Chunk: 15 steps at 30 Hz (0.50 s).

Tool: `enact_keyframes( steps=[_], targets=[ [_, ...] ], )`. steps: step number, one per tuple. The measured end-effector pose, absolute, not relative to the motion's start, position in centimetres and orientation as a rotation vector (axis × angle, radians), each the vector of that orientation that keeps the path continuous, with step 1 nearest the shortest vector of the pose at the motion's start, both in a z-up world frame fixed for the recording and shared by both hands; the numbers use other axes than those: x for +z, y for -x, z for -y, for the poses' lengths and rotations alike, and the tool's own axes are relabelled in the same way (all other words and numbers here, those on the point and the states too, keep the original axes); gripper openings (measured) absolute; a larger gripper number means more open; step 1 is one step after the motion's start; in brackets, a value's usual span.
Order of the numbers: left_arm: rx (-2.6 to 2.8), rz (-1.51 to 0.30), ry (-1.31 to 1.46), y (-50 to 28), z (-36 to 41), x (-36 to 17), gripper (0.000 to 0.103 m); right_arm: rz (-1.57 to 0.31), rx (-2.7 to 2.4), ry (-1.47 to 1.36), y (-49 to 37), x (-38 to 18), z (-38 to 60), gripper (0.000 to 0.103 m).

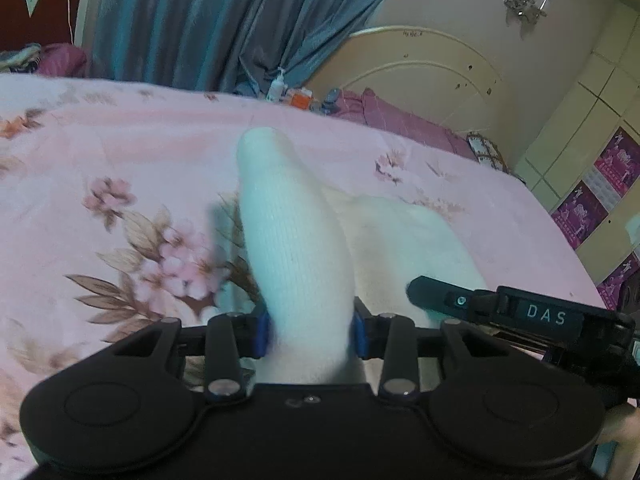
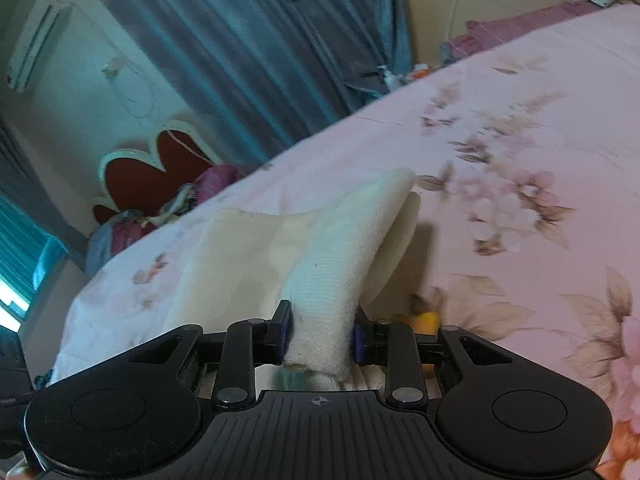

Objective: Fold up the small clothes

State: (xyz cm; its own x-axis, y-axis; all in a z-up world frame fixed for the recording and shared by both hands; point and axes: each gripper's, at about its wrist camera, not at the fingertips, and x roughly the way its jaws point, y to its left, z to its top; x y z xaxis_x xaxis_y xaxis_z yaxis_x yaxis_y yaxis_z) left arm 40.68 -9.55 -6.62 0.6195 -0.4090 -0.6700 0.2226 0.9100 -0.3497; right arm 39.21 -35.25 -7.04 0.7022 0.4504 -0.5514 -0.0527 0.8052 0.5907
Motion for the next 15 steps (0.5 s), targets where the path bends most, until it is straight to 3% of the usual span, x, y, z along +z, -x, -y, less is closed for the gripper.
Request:
enact_keyframes(
  steps=[15],
  targets=[
    [-0.404, -0.762, 0.252, -38.7, -9.6, -3.4, 0.037, -0.700, 0.297, -0.564, -37.2, -3.4, 15.1, 0.028]
  ],
)
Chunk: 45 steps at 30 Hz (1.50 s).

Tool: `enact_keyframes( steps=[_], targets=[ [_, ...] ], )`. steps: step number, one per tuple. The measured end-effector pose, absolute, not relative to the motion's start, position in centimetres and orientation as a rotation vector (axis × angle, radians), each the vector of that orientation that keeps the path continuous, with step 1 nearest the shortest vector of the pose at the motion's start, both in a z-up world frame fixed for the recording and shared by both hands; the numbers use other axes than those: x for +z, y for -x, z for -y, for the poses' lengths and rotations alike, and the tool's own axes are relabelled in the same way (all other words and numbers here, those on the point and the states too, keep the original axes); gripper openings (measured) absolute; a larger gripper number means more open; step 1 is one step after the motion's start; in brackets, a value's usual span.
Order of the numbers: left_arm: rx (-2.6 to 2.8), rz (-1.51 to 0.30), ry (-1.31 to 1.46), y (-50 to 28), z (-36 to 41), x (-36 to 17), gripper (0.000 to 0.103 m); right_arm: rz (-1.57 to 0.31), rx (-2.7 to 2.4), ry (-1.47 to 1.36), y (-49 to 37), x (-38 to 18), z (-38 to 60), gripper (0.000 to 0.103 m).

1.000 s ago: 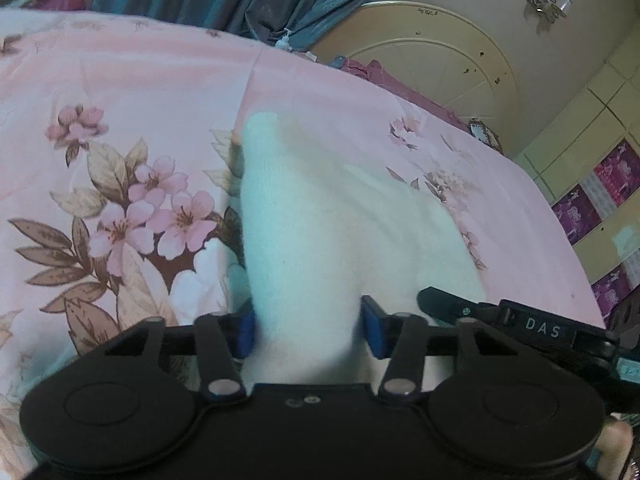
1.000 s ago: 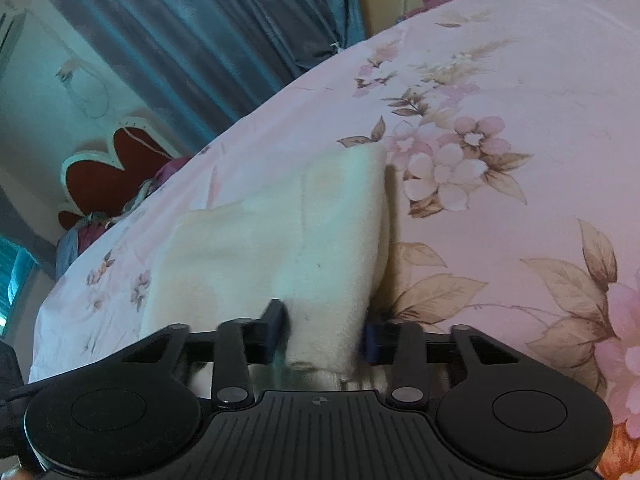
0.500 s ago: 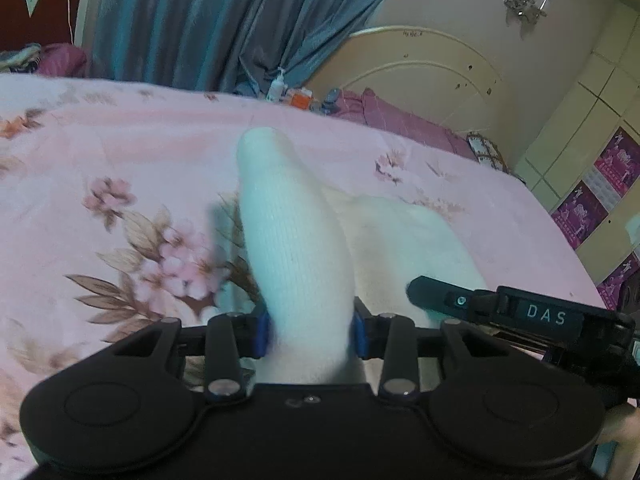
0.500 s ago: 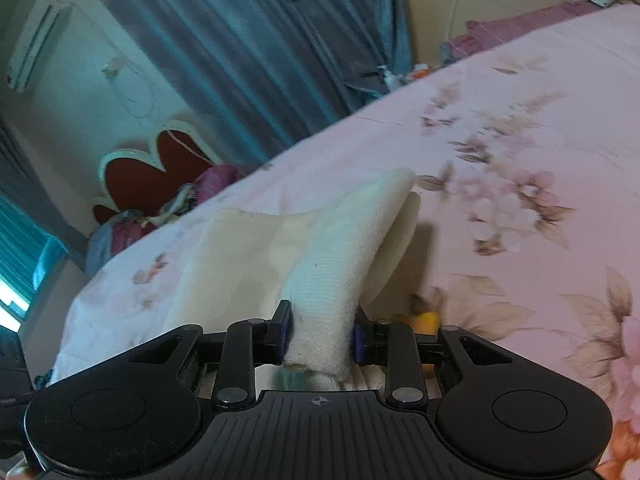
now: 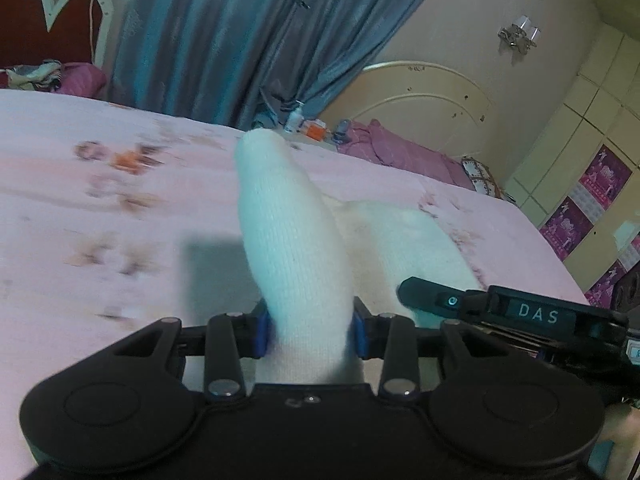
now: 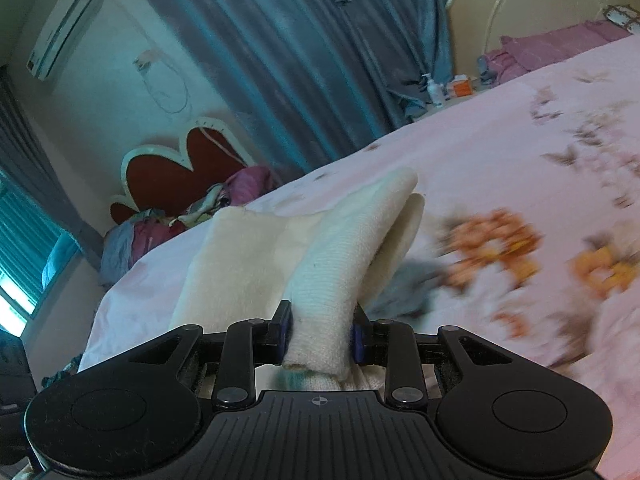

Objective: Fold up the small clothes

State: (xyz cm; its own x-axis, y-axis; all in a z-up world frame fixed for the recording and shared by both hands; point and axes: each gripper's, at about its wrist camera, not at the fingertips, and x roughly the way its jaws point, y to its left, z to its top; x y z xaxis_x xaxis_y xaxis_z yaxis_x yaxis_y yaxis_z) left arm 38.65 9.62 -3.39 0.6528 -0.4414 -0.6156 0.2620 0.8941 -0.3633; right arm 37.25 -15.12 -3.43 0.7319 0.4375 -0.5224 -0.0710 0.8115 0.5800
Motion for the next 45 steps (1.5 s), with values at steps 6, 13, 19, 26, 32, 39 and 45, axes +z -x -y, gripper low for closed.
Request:
enact_keyframes(
  steps=[6, 13, 19, 26, 32, 39, 45],
  targets=[
    [-0.352, -0.755, 0.253, -38.7, -17.2, -3.4, 0.037, -0.711, 0.341, -0.570, -39.0, -3.8, 6.9, 0.028],
    [-0.295, -0.739, 0.269, -40.4, -22.4, -4.8, 0.037, -0.731, 0.385, -0.549, -42.4, -5.6, 0.8, 0.028],
    [-0.245, -0.746, 0.301, -42.6, -24.6, -7.0, 0.037, -0.764, 0.408, -0.520, -45.3, -7.9, -1.6, 0.028],
    [-0.209, -0.785, 0.271, -43.9, -26.0, -11.2, 0.045, -0.838, 0.405, -0.504, -46.9, -11.7, -1.3, 0.029],
    [-0.198, -0.788, 0.290, -44.0, -26.1, -11.4, 0.058, -0.854, 0.417, -0.527, -47.3, -12.3, -0.2, 0.030],
    [-0.149, -0.742, 0.331, -43.8, -27.4, -9.8, 0.057, -0.830, 0.409, -0.517, -47.5, -11.0, 0.3, 0.034],
    [-0.091, -0.755, 0.323, -46.0, -27.4, -9.9, 0.059, -0.816, 0.349, -0.543, -48.3, -10.7, 0.3, 0.035]
  ],
)
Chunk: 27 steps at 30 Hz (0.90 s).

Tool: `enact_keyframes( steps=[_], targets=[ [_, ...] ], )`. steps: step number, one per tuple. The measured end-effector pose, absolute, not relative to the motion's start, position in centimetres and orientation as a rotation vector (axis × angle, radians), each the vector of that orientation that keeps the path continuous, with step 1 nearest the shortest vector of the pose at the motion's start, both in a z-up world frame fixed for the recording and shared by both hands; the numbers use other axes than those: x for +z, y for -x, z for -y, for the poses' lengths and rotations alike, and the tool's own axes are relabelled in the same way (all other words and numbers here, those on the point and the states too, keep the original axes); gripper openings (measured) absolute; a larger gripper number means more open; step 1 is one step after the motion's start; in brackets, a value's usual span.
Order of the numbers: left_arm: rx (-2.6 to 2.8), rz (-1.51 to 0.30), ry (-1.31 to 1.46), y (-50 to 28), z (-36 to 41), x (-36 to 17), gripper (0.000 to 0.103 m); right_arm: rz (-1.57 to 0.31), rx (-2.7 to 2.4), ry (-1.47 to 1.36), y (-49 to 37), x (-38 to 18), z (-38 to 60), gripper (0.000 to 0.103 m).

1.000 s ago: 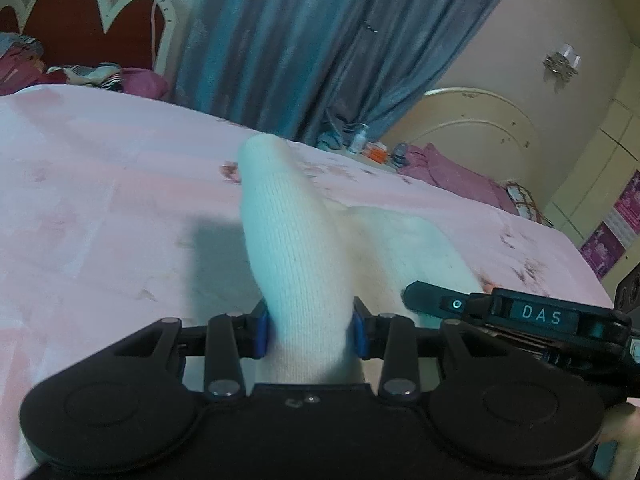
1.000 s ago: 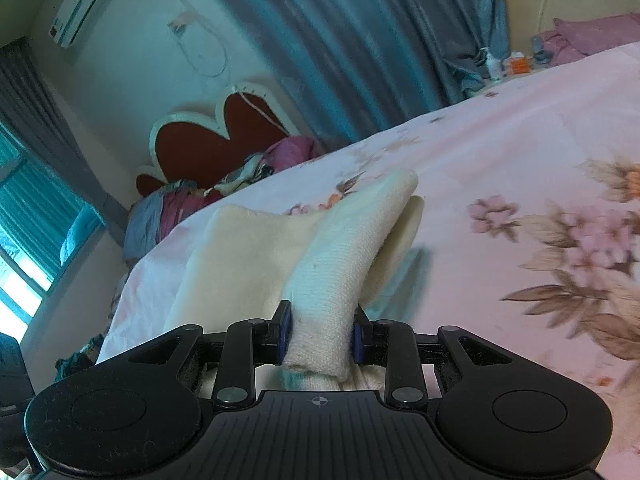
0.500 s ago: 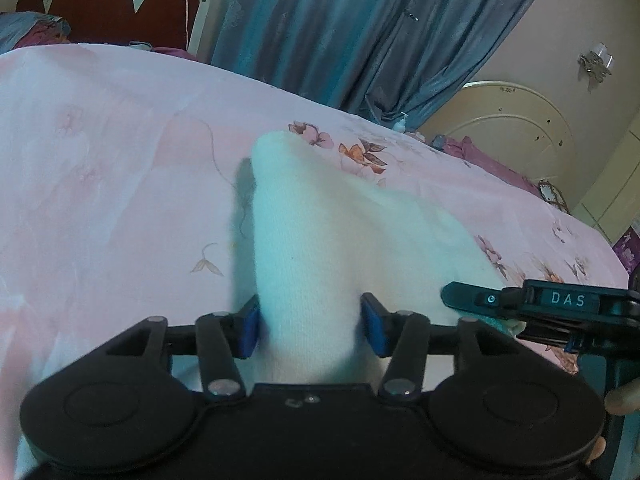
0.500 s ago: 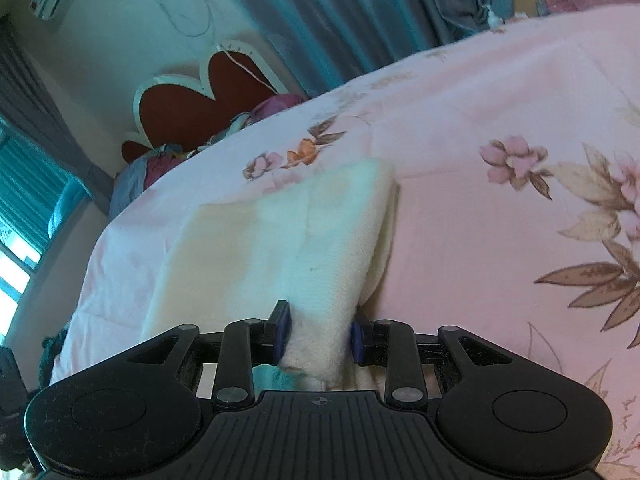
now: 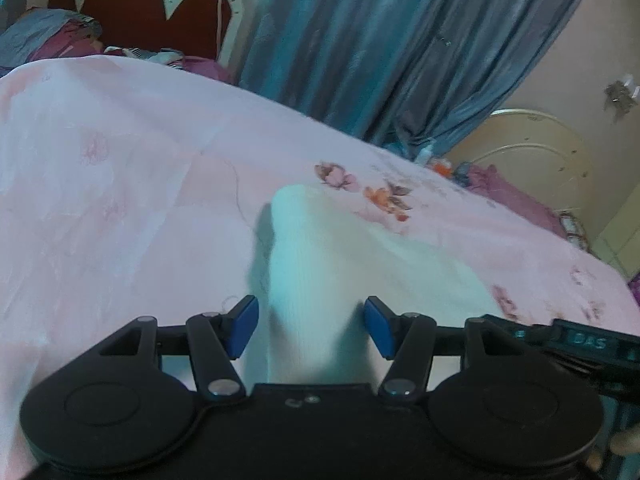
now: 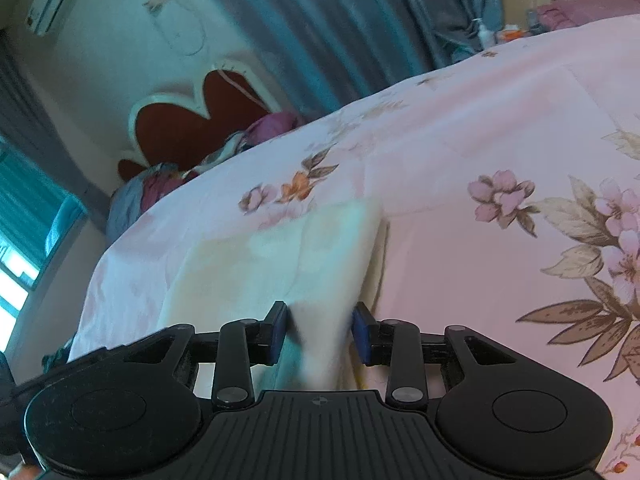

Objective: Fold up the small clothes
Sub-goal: 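Open both grippers and press the folded sweater flat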

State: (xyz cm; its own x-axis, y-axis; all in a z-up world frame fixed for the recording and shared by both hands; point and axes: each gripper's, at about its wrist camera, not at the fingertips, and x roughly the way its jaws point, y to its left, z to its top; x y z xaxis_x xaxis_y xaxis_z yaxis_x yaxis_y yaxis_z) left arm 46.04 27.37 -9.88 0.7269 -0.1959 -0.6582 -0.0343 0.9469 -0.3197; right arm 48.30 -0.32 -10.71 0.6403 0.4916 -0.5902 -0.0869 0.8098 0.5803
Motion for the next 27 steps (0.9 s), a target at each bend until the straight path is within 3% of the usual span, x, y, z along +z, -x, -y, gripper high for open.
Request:
enact_keyframes(
  steps=[8, 27],
  targets=[
    [-0.034, -0.791, 0.340, -46.9, -27.6, -11.8, 0.068, -0.851, 0.253, -0.402, -50.3, -11.9, -1.2, 0.034],
    [-0.040, -0.812, 0.284, -38.1, -27.7, -8.8, 0.064, -0.845, 0.318, -0.458, -39.1, -9.0, 0.4, 0.035]
  ],
)
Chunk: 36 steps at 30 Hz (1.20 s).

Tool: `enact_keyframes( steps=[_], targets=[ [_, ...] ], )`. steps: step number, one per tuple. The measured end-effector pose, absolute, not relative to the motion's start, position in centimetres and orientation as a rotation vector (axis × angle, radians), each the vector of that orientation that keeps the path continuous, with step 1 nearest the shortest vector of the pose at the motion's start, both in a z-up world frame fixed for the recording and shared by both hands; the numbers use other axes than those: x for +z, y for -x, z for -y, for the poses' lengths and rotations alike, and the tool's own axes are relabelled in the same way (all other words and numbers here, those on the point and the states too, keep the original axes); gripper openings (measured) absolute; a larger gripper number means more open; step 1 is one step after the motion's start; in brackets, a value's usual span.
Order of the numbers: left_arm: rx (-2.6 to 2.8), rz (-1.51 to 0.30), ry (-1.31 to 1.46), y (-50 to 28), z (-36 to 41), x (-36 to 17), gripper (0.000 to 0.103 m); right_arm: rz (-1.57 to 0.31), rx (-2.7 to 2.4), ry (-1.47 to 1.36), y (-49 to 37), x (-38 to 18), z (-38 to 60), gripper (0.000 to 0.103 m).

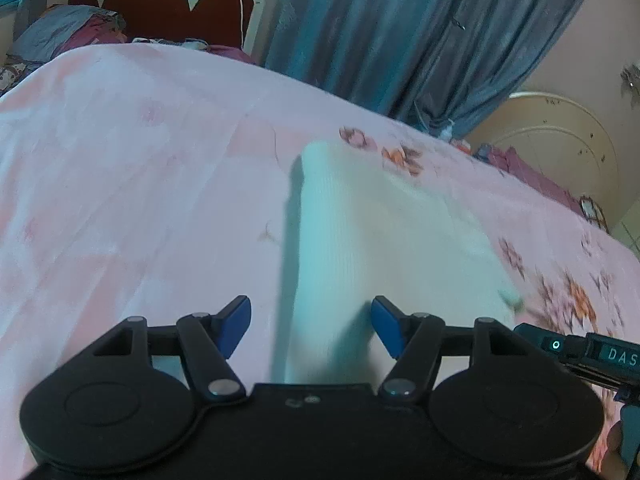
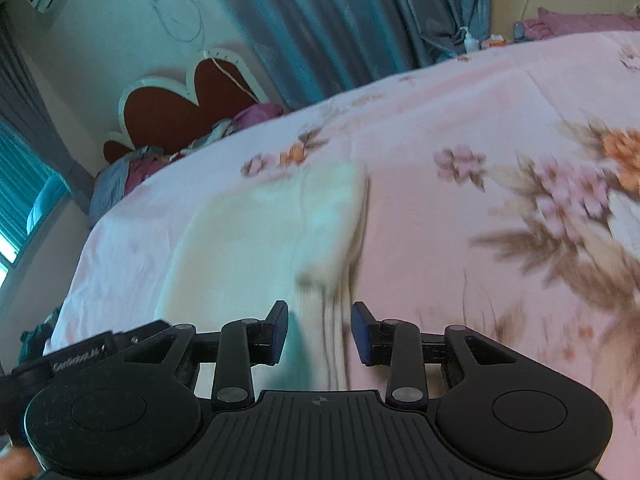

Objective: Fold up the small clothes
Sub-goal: 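Open both grippers and press the folded sweater flat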

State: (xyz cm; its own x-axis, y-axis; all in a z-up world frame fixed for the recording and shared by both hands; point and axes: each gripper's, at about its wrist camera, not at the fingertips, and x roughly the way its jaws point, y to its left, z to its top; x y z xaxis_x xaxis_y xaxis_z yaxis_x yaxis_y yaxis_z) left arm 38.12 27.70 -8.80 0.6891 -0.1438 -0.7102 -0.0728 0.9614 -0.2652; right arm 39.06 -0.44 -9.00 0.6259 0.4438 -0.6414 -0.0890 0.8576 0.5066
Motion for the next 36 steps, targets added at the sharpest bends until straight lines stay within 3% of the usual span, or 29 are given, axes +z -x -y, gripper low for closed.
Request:
enact_keyframes(
  steps=[8, 12, 13, 15, 23, 27, 36],
  targets=[
    [-0.065, -0.848, 0.212, -35.6, -26.6, -10.6, 0.061, -0.888, 0.322, -0.444, -34.8, -9.9, -0.5, 0.034],
    [-0.095, -0.849, 0.199, -35.0, -25.8, -10.6, 0.053, -0.889, 0.304, -0.364, -33.8, -10.2, -1.6, 0.034],
    [-0.100, -0.846, 0.185, -34.8, -25.5, -10.6, 0.053, -0.904, 0.295, -0.350, -33.7, -10.6, -1.8, 0.013],
    [-0.104, -0.842, 0.168, -34.5, -25.3, -10.6, 0.053, -0.912, 0.277, -0.380, -33.4, -10.9, -1.4, 0.010],
    [-0.091, -0.861, 0.152, -34.3, -25.9, -10.1, 0.072, -0.920, 0.198, -0.372, -32.9, -11.3, -1.6, 0.010],
    [-0.055, -0.881, 0.123, -34.7, -25.7, -10.3, 0.100, -0.914, 0.187, -0.283, -32.7, -10.8, -2.8, 0.010],
    [-0.021, -0.904, 0.116, -34.7, -26.0, -11.0, 0.103, -0.901, 0.157, -0.264, -32.5, -11.0, -3.4, 0.010]
  ],
)
